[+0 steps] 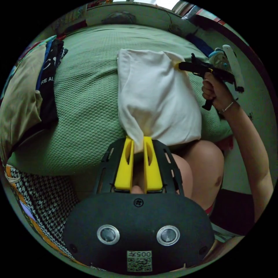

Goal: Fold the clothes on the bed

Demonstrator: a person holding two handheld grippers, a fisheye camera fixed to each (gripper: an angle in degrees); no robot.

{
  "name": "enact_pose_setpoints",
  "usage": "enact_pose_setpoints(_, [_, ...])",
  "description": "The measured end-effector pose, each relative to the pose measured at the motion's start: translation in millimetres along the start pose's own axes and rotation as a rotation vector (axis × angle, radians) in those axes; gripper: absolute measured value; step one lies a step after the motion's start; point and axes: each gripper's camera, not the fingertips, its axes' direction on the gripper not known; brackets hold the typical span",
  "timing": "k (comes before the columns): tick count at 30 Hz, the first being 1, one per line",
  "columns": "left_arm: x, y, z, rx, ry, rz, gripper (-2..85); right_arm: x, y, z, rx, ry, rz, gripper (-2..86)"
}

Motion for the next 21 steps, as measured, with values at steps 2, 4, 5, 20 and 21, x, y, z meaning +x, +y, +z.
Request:
enact_pose_setpoints(2, [11.5, -1.3, -6.3, 0.018, 0.010, 0.008, 5.9, 1.5, 4.8, -25.0, 0.036, 0.016, -0.028, 3.2])
enact_pose_setpoints(4, [31.4, -3.1, -16.7, 0.045, -0.002, 0.023, 5.7, 1.2, 7.3, -41.8, 0.044, 0.063, -0.056, 3.1])
enact_pose_setpoints(5, [36.7, -3.6, -19.4, 0.054, 0.002, 0.029, 5.7, 2.0, 9.1, -52.7, 0.052, 0.088, -0.072, 2.9])
enact_pose_setpoints(20, [210.9, -38.7, -69.6, 0.227, 0.086, 0.274, 5.7, 105.4, 21.7, -184.9, 0.166, 0.294, -0.041, 2.6])
enact_pose_setpoints(21, [226.9, -45.2, -70.7, 0.238, 0.098, 0.298, 5.7, 111.8, 20.7, -189.1, 0.169, 0.305, -0.039, 2.7])
